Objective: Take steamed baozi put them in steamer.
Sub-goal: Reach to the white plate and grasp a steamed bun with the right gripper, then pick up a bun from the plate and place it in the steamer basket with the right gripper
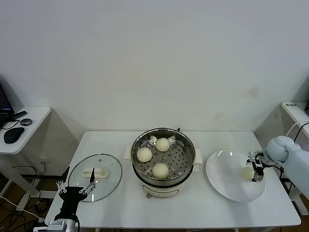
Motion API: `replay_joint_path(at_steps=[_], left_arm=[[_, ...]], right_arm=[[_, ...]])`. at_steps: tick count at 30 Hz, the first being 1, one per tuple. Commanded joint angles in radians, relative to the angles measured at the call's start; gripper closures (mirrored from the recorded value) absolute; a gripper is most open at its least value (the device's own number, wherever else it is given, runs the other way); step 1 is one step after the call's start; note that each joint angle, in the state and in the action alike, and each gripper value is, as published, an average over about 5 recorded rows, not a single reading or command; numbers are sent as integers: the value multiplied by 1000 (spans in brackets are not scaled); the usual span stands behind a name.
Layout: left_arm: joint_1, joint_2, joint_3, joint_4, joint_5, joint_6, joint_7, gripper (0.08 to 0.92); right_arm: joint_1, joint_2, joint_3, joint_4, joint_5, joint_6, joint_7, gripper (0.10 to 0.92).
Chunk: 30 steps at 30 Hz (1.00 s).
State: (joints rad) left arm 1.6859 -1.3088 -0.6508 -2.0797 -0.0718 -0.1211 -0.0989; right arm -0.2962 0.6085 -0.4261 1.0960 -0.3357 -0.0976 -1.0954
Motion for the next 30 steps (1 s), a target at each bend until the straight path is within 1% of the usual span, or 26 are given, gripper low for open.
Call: replay_joint_path(at_steps=[1, 3, 7, 10, 16, 20, 23, 26, 30], left_arm=[[0, -1, 0, -1, -1, -1, -1, 177], [0, -1, 0, -1, -2, -2, -2, 177], [0, -2, -2, -2, -2, -2, -2, 177], [1, -1, -2, -3, -3, -3, -3, 177], [-3, 4, -3, -4, -5, -2, -2, 177], [-10, 8, 2, -5, -4, 0, -1, 177], [-17, 13, 6, -3, -6, 2, -1, 177], [-26, 18, 11, 3, -7, 4, -1, 177], [-34, 20, 20, 7, -7, 5, -1, 177]], right_arm=[[-15, 24, 14, -24, -16, -12, -2, 271], [-12, 22, 13, -19, -16, -16, -5, 306], [2, 18, 7, -7, -9, -25, -7, 402], [26, -1, -10, 26, 13, -36, -12, 459], [175, -104, -135, 176, 153, -107, -22, 514], [388, -166, -313, 318, 296, -171, -15, 532], [662, -167, -524, 422, 438, -227, 12, 531], [929, -128, -742, 520, 588, -296, 47, 526], [1150, -18, -907, 625, 801, -422, 118, 518]])
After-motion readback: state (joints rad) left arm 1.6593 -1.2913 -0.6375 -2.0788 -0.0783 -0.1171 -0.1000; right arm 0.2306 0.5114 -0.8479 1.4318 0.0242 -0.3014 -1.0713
